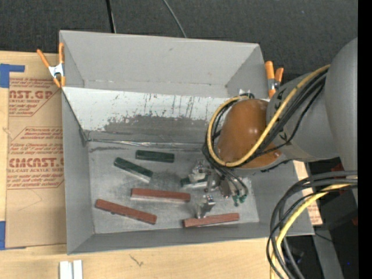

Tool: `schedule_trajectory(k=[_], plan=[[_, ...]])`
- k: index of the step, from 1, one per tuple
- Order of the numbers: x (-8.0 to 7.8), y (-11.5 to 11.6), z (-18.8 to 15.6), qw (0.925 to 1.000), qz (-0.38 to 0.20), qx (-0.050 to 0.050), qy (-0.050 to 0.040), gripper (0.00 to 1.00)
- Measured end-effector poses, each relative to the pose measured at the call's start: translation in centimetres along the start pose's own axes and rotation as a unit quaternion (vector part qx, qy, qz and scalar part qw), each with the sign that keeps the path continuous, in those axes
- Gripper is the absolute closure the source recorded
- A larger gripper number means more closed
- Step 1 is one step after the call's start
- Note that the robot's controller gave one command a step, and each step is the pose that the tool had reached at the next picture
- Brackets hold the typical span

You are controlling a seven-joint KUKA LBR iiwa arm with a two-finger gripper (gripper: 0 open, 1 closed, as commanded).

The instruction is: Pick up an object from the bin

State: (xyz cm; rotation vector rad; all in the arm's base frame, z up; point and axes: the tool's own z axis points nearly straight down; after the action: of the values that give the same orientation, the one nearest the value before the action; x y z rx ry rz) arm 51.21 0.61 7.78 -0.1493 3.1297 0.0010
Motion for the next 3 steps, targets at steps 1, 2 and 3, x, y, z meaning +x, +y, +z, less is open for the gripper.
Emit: schedule_trajectory(k=[1, 2, 3], plan=[[0.0, 0.0, 0.0, 1.0000, 0.000, 0.000, -0.0003, 0.00], [-4.2, 6.6, -0.3, 0.9973, -0.072, 0.003, -0.0091, 1.00], [-4.2, 6.6, -0.3, 0.9973, -0.072, 0.003, -0.0091, 1.00]])
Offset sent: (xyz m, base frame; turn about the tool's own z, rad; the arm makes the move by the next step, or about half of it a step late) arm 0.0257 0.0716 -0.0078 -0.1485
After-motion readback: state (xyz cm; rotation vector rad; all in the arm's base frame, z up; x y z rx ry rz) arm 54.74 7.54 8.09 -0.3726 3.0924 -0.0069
